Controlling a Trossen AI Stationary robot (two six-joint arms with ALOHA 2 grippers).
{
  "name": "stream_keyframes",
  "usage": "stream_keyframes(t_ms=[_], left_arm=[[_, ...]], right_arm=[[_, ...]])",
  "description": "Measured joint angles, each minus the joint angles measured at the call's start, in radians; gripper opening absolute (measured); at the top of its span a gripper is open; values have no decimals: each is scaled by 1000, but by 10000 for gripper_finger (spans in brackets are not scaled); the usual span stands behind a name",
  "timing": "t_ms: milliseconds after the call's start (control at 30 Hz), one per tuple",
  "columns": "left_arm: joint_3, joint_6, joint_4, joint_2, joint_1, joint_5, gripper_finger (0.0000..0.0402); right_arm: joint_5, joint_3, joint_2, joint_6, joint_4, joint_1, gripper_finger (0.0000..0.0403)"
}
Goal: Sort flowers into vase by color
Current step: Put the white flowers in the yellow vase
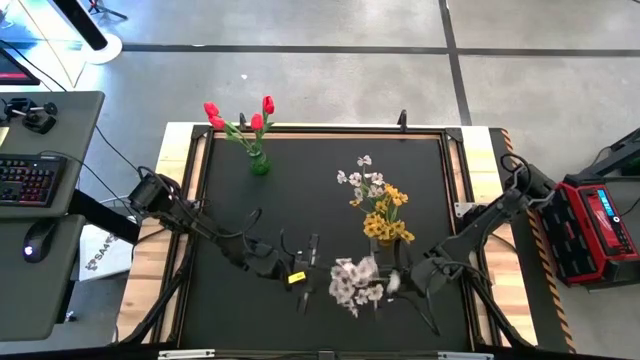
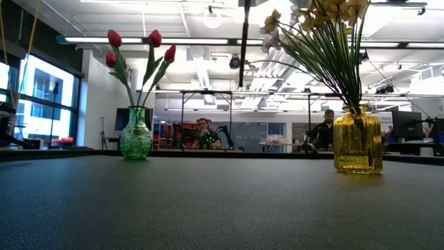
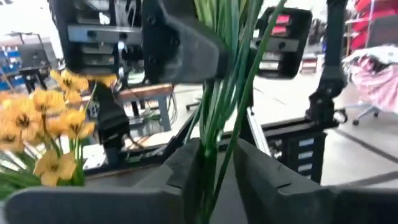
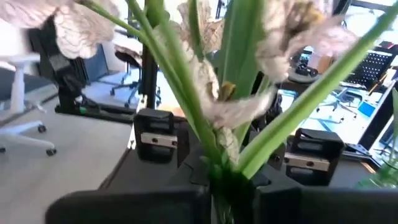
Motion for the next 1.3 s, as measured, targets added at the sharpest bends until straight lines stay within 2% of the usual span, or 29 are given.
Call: stream_keyframes(t_ms=[167, 400, 467, 567, 767, 933, 1100, 1300], left_arm=[[4, -36, -151, -27, -9, -69, 126], [-1, -109, -399, -77, -32, -306, 154], [0, -139, -457, -82, -41, -362, 157], [-2, -179, -515, -78, -45, -405, 158], [-2, -226, -539, -79, -51, -412, 159], [-2, -227, -538, -79, -50, -412, 159], [-2, -234, -537, -79, -50, -411, 159], [-2, -235, -537, -79, -50, -410, 159]], right_arm=[[77, 0, -47, 56, -93, 39, 17], [101, 2, -111, 196, -237, 123, 6], [161, 2, -125, 231, -285, 152, 4], [300, 2, -157, 357, -457, 203, 3], [619, 2, -221, 736, -874, 319, 2], [819, 2, -256, 986, -1141, 371, 1], [899, 2, -275, 1142, -1342, 352, 1], [877, 2, -315, 1206, -1443, 295, 0]])
